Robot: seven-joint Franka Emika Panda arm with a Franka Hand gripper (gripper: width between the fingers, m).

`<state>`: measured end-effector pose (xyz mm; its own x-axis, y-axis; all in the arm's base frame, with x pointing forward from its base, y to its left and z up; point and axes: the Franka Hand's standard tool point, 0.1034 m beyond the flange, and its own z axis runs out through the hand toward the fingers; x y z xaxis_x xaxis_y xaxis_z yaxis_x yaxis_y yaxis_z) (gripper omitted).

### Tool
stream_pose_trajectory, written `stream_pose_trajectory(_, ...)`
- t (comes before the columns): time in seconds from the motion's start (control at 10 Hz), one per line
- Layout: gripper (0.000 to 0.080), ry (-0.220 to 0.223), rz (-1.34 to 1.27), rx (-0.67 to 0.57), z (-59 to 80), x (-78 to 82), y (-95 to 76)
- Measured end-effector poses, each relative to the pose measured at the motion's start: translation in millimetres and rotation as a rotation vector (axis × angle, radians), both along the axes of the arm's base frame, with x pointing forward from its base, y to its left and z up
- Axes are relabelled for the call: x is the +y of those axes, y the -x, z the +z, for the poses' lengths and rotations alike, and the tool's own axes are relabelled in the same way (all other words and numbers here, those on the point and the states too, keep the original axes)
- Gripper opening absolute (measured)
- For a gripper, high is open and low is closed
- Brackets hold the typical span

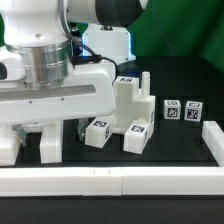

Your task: Assemble chair

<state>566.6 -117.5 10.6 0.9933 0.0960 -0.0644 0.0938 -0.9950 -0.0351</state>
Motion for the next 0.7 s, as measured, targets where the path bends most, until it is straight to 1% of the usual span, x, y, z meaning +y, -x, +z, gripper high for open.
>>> stream_pose_trajectory(0.2, 0.0648, 0.001, 0.0, 0.005, -3.7, -0.2, 2.2)
stream_pose_trajectory(0.7, 0.0648, 0.005, -0.005, 0.003, -5.8, -3.5, 5.6)
